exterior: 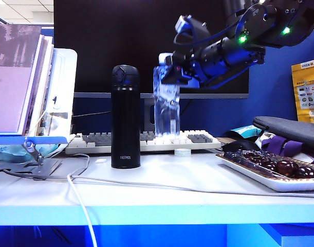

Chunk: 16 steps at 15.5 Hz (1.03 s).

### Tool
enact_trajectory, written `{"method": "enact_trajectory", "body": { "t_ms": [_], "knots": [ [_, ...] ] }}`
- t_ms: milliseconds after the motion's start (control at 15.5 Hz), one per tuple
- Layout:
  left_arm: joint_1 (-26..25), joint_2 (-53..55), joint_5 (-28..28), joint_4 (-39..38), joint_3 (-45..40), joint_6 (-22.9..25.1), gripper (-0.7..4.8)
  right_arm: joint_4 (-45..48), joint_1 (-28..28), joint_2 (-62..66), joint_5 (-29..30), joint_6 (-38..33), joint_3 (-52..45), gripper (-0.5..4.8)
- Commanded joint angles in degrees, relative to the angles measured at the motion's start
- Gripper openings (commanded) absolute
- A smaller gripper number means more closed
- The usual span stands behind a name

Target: Pick up the mineral water bottle and place it vertically to the right of the black thermos cup.

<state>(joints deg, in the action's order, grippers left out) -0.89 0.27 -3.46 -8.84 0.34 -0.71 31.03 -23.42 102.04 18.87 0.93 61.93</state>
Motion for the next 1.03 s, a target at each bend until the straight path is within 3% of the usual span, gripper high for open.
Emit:
{"method": "enact_trajectory", "body": {
  "t_ms": [65,1032],
  "knots": [
    [-0.02,-0.17,-0.31,-0.50,-0.02,0.24,-0.04,1.95,-0.20,0.63,1.73,0.31,0.72,1.35],
    [-0.02,-0.17,-0.35,-0.52,-0.02,0.24,-0.04,3.56,-1.84,8.13,1.64,-1.05,4.02,1.35]
  ]
}}
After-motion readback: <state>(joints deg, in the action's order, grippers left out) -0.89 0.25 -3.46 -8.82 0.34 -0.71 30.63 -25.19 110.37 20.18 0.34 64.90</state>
